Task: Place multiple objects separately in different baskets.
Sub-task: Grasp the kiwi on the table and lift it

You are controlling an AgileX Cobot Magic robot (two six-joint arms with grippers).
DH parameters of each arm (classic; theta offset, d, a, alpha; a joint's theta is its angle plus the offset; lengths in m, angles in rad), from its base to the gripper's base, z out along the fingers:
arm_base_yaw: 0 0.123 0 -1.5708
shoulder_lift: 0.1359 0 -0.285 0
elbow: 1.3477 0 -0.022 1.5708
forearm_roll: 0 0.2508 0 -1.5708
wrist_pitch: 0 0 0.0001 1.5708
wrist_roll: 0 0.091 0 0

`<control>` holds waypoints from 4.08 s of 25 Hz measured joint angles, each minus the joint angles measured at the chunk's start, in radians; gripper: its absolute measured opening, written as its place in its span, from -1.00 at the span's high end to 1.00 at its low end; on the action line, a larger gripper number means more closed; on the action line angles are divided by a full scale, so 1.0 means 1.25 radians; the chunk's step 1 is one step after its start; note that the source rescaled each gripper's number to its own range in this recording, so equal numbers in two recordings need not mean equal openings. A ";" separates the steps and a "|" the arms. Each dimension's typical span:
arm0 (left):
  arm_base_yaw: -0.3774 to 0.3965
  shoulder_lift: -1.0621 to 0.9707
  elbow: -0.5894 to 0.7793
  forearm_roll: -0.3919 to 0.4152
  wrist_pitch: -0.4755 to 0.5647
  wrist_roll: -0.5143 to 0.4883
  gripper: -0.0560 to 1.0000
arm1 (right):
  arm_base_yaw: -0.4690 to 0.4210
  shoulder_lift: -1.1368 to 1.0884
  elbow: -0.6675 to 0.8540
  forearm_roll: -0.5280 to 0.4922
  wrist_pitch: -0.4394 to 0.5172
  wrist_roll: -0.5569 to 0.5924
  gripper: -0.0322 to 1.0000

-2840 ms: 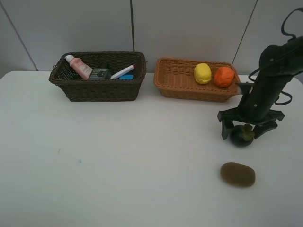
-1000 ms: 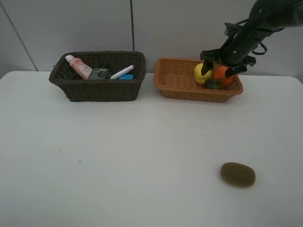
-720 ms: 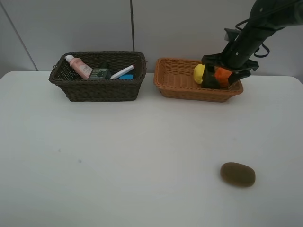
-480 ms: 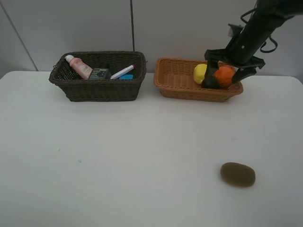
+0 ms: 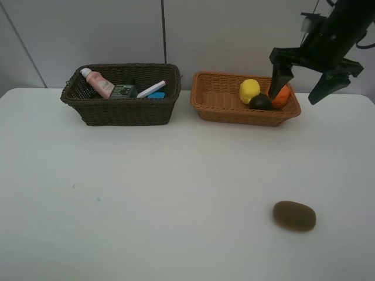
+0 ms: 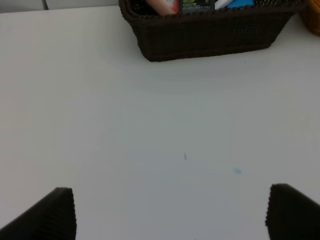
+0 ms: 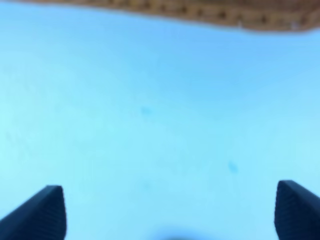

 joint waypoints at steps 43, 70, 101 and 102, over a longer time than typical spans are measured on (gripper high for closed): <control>0.000 0.000 0.000 0.000 0.000 0.000 -1.00 | 0.092 -0.135 0.584 -0.073 -0.280 -0.429 -0.95; 0.000 0.000 0.000 0.000 0.000 0.000 -1.00 | 0.164 -0.048 0.657 -0.101 -0.454 -0.449 -0.96; 0.000 0.000 0.000 0.000 0.000 0.000 -1.00 | 0.164 0.016 0.419 -0.074 -0.313 -0.398 0.14; 0.000 0.000 0.000 0.000 0.000 0.000 -1.00 | 0.164 0.016 0.382 -0.075 -0.307 -0.374 0.14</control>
